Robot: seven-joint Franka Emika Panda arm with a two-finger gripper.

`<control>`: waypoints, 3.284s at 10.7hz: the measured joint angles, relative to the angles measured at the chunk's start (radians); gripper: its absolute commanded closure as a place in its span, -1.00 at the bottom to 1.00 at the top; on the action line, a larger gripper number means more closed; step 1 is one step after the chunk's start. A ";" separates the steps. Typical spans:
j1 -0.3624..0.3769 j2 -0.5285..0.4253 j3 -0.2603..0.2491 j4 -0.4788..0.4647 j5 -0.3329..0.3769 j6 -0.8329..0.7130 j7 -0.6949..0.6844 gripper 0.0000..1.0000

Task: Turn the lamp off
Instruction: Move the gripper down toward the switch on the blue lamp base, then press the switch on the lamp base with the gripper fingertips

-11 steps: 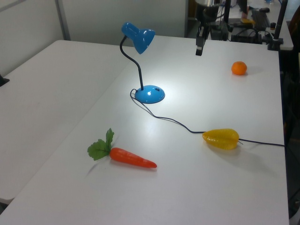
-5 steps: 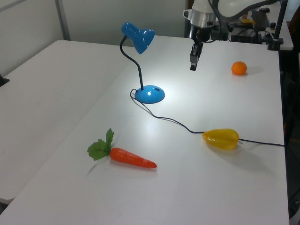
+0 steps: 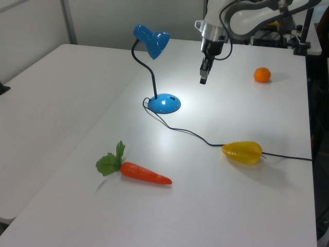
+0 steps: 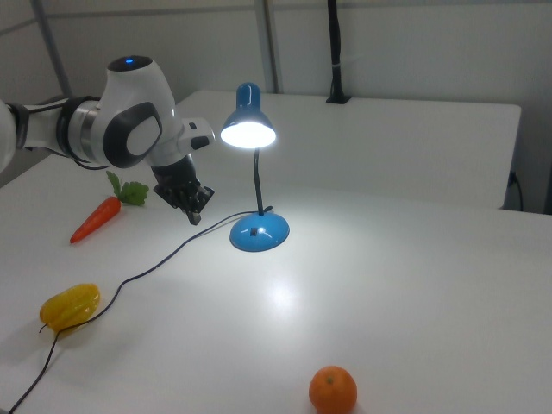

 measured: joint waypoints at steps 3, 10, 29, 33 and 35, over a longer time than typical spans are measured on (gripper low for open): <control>-0.006 0.053 0.000 -0.001 0.000 0.118 0.000 1.00; -0.009 0.188 -0.023 -0.001 0.000 0.429 0.000 1.00; -0.010 0.337 -0.048 0.037 0.000 0.665 0.000 1.00; -0.010 0.339 -0.048 0.038 0.000 0.665 0.000 1.00; -0.010 0.339 -0.048 0.038 0.000 0.665 0.000 1.00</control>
